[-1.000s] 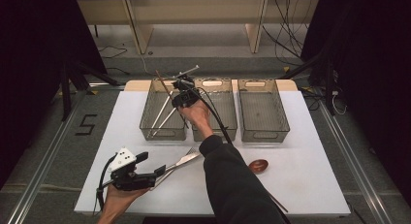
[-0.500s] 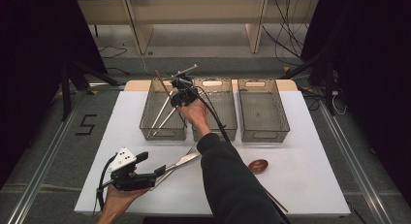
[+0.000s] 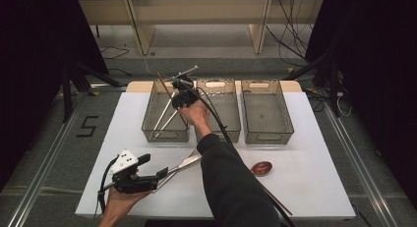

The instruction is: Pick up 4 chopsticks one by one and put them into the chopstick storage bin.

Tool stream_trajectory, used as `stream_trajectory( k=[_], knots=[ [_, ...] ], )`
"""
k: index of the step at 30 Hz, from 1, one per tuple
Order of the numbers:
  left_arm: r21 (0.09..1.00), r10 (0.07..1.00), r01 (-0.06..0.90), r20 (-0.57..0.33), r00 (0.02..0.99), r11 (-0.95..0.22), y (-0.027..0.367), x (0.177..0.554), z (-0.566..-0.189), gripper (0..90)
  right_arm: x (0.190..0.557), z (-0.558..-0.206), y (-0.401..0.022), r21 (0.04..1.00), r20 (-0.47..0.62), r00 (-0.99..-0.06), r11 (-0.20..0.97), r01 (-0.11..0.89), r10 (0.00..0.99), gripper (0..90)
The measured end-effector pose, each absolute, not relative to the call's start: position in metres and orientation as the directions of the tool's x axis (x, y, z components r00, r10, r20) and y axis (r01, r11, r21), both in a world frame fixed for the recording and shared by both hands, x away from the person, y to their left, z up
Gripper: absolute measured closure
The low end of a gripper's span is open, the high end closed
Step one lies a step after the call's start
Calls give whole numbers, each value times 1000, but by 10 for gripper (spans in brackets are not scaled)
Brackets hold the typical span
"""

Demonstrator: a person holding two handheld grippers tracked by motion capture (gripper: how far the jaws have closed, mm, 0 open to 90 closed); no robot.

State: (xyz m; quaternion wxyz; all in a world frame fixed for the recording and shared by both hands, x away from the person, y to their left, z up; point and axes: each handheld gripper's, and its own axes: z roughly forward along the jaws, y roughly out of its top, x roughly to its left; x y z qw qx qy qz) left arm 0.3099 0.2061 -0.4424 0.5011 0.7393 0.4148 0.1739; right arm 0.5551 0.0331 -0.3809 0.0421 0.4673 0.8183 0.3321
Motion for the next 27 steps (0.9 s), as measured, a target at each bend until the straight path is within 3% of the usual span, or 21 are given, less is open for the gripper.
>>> stream_trajectory(
  k=[27],
  knots=[
    [886, 786, 436, -154, 599, -159, 207, 310, -442, 166, 561, -386, 42, 569, 251, -548, 336, 751, 798, 850]
  ],
)
